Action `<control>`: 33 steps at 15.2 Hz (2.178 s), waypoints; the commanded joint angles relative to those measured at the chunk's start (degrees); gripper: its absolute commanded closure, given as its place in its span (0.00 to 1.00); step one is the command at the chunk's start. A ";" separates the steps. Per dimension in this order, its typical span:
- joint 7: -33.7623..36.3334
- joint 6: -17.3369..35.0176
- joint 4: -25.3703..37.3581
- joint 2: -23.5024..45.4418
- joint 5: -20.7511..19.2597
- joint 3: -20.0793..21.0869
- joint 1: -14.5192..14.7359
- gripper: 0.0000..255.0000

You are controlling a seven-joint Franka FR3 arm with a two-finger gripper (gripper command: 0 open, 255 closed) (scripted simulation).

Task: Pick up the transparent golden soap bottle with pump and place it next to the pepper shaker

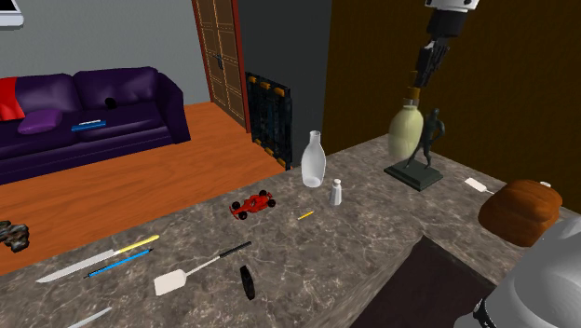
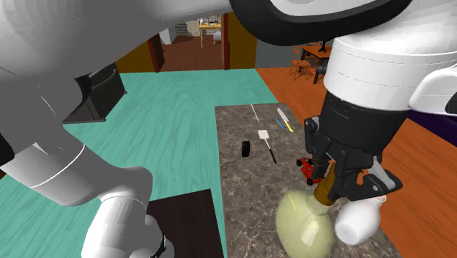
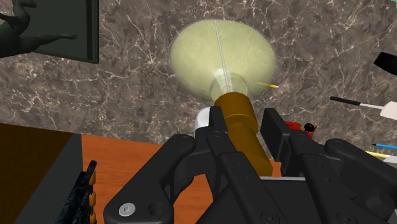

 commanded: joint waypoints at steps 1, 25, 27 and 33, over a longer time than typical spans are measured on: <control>-0.11 1.63 -2.12 -0.57 -0.13 -0.05 -0.09 1.00; -0.56 19.91 -24.62 -4.84 -1.20 -0.43 -0.88 1.00; -0.64 21.44 -26.18 -4.87 -1.24 -0.52 -0.93 1.00; -0.94 26.08 -30.61 -4.65 -1.34 -0.84 -1.04 1.00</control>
